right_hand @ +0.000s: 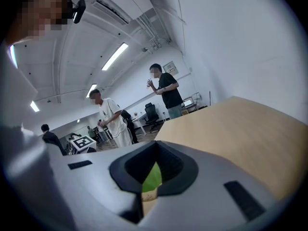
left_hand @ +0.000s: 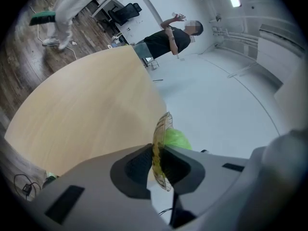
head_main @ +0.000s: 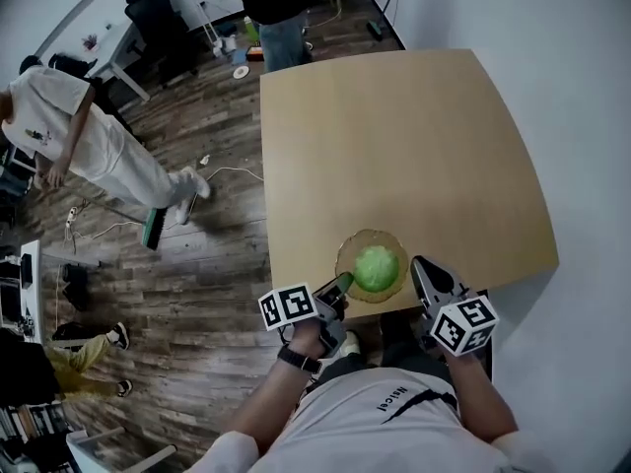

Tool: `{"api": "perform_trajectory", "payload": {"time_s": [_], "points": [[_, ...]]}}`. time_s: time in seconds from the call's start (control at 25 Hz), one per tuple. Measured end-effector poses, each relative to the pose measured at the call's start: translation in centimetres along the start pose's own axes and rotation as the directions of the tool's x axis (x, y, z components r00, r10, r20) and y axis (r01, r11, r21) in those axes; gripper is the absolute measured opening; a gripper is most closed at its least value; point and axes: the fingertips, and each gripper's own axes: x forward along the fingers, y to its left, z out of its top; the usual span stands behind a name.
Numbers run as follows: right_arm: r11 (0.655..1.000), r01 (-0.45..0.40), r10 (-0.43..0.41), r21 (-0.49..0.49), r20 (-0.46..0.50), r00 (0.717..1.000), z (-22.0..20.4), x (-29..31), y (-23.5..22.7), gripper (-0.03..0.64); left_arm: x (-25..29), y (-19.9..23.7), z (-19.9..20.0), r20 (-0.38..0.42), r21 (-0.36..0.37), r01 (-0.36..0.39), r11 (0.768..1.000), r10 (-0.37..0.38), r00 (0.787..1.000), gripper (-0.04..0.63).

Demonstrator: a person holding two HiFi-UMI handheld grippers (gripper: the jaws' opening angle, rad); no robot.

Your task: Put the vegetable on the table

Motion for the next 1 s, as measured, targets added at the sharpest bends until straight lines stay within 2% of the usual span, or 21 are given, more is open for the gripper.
{"api": "perform_trajectory", "payload": {"time_s": [0.16,0.28,0.52,0.8,1.0], "points": [[0.999,-0.038,0.038,-0.004,-0.022,0.999,4.8,5.3,-6.9,0.014,7.8,-1.2,4.9,0.028,-0.014,-0.011,1.0,0.012,1.0,0.052],[0.998,-0.059,0.059,0.013,-0.052,0.997,4.5,7.6,-10.7,0.014,11.7,0.3,6.1,0.043,-0.016,-0.032,0.999,0.033,0.999,0.055],[0.998,-0.058,0.059,0.012,-0.088,0.994,4.4,7.4,-8.8,0.014,10.9,0.9,5.6,0.055,-0.056,0.018,0.998,-0.015,0.998,0.057],[0.998,-0.056,0.06,0.036,-0.111,0.992,1.0,9.8,-11.0,0.014,13.9,5.0,5.1,0.068,-0.076,0.015,0.997,-0.01,0.998,0.06],[0.998,-0.042,0.049,0.057,-0.122,0.991,0.3,10.4,-12.8,0.014,16.1,7.2,4.7,0.058,-0.109,-0.004,0.994,0.011,0.998,0.061]]}}
